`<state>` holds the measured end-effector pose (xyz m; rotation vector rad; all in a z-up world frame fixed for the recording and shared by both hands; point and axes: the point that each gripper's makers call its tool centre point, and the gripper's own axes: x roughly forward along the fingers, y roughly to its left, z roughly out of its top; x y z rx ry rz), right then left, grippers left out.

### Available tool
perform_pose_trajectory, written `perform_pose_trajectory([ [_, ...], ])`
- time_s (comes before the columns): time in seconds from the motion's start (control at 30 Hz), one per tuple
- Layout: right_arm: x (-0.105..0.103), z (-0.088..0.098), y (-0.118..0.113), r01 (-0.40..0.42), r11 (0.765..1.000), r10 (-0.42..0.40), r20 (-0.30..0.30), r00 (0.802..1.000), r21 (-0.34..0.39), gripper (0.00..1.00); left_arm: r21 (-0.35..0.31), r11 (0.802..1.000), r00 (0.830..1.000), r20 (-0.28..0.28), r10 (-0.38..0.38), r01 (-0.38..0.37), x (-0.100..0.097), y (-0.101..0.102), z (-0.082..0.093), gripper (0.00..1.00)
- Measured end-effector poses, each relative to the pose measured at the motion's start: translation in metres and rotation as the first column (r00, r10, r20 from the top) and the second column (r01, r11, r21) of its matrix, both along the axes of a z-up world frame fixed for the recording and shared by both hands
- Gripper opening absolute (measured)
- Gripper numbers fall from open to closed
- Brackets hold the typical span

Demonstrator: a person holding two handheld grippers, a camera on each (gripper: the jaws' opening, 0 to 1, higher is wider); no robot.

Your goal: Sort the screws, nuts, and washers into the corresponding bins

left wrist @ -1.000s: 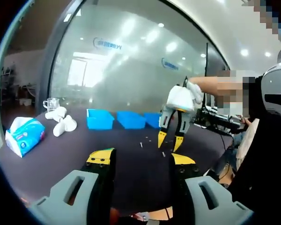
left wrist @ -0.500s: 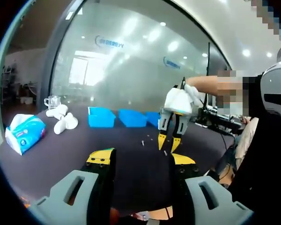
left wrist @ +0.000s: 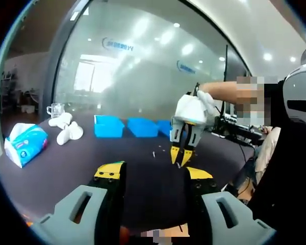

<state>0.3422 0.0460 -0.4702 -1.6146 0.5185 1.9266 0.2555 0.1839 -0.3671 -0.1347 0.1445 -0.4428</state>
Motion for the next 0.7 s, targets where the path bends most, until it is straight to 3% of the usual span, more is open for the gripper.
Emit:
perform_pose_trajectory([
  [0.43,-0.001,-0.002,-0.003,0.084,0.996,-0.084,-0.017,0.996,-0.018,0.00,-0.004,1.000,1.000,-0.002,0.009,-0.009,-0.001,0.003,-0.002,0.44],
  [0.57,-0.004,0.005,-0.005,0.133,0.991,-0.133,-0.051,0.990,0.012,0.00,-0.003,1.000,1.000,-0.002,0.004,-0.004,-0.001,0.002,-0.002,0.44],
  [0.7,-0.007,0.018,-0.004,0.218,0.972,-0.209,-0.101,0.973,0.087,0.00,-0.006,1.000,1.000,0.001,0.000,0.000,0.000,0.002,0.000,0.44],
])
